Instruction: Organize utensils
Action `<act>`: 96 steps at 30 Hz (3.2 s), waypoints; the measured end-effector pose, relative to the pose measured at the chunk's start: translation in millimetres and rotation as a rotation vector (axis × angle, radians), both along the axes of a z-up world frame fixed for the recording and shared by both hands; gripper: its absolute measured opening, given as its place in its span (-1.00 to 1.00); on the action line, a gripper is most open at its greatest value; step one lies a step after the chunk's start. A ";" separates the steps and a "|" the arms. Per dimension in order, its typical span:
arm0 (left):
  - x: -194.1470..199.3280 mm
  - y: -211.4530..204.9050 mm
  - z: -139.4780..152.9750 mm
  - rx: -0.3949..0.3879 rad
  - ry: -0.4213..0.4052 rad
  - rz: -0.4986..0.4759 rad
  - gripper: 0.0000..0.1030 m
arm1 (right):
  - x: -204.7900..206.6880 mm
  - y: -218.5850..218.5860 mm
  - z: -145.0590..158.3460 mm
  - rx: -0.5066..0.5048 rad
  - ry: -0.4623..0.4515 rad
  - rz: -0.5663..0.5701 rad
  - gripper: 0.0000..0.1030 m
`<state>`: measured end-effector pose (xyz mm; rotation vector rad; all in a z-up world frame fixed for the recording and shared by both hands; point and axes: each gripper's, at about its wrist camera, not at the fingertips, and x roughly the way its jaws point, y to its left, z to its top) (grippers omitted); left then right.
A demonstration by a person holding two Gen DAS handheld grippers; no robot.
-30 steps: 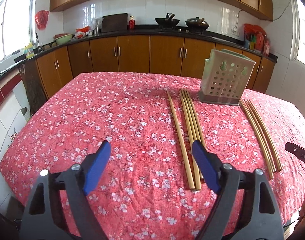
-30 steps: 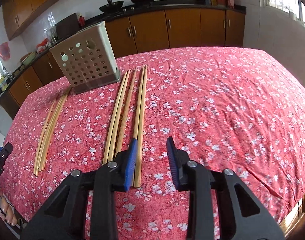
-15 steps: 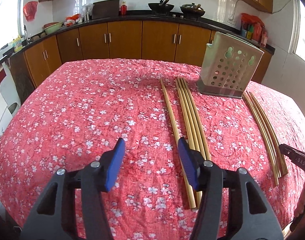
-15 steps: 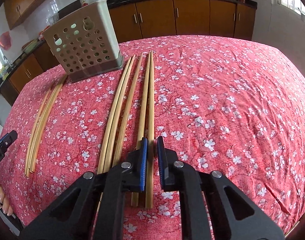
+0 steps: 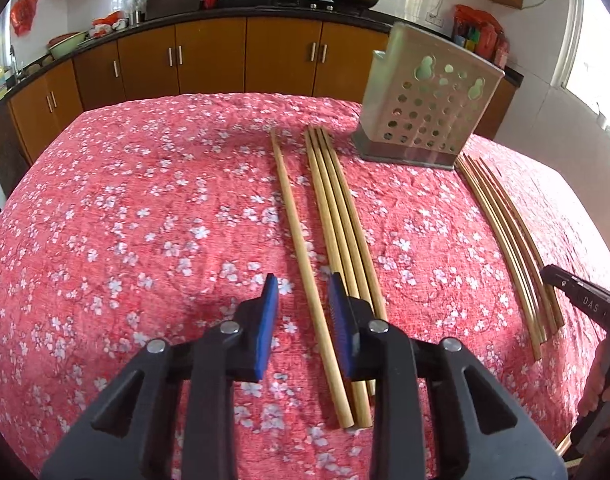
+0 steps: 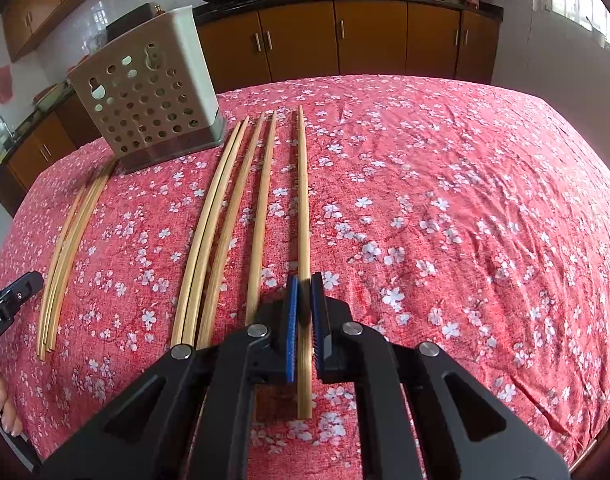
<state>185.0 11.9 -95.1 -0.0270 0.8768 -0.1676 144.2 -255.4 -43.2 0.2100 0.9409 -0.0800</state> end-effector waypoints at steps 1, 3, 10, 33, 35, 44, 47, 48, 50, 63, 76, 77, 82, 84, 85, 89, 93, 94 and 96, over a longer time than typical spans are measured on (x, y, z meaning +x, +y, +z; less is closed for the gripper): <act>1.7 -1.7 -2.3 0.009 0.012 -0.003 -0.61 | -0.5 -0.5 0.0 0.000 0.000 0.001 -0.85; 4.3 -3.3 -7.7 0.029 0.032 0.002 -0.70 | -0.1 0.9 -0.1 -0.001 0.000 0.002 -0.85; 17.4 14.2 -8.9 0.075 0.028 0.053 -0.84 | 3.8 1.9 -0.1 -0.008 0.003 0.008 -0.85; 13.9 56.1 -6.7 0.051 0.018 0.118 -0.81 | -5.9 -28.6 -3.9 -0.043 -0.023 -0.043 -0.85; 11.6 56.1 -5.8 0.056 0.018 0.121 -0.81 | -7.4 -28.4 -2.1 -0.049 -0.023 -0.043 -0.85; 8.8 54.9 -4.8 0.078 0.018 0.112 -0.84 | -5.6 -26.1 2.0 -0.051 -0.014 -0.035 -0.85; 7.4 57.1 2.6 0.076 -0.001 0.117 -0.85 | -8.9 -32.0 16.6 -0.043 -0.059 -0.048 -0.85; 5.9 59.3 9.2 0.062 -0.020 0.120 -0.85 | -11.4 -34.0 24.5 -0.044 -0.086 -0.051 -0.85; 4.3 62.7 22.6 0.045 -0.058 0.123 -0.85 | -14.4 -38.4 38.8 -0.048 -0.128 -0.059 -0.85; -3.2 79.9 123.7 -0.044 -0.340 0.166 -0.85 | -26.6 -63.2 112.0 -0.027 -0.351 -0.117 -0.85; 8.9 81.6 163.0 -0.078 -0.422 0.178 -0.85 | -3.9 -57.7 143.2 -0.026 -0.430 -0.108 -0.85; 9.6 81.3 165.7 -0.080 -0.427 0.178 -0.85 | -2.6 -58.0 145.7 -0.019 -0.437 -0.108 -0.85; 10.8 75.4 187.8 -0.112 -0.470 0.159 -0.85 | 2.7 -61.8 162.7 0.024 -0.483 -0.104 -0.86; 10.4 71.6 198.8 -0.126 -0.493 0.148 -0.85 | 4.6 -61.5 171.2 0.033 -0.506 -0.100 -0.85; 10.2 69.0 206.0 -0.135 -0.507 0.141 -0.85 | 5.6 -60.9 176.6 0.036 -0.522 -0.097 -0.85; 9.5 57.9 232.9 -0.180 -0.554 0.099 -0.85 | 10.4 -57.7 199.1 0.046 -0.589 -0.085 -0.86; 7.6 40.5 258.7 -0.208 -0.604 0.044 -0.85 | 12.9 -54.9 220.3 0.084 -0.670 -0.071 -0.86; 7.7 36.0 263.3 -0.214 -0.610 0.032 -0.85 | 13.9 -54.2 223.6 0.094 -0.687 -0.069 -0.86; 10.3 24.3 269.9 -0.226 -0.617 0.000 -0.85 | 17.3 -51.1 231.4 0.119 -0.724 -0.062 -0.86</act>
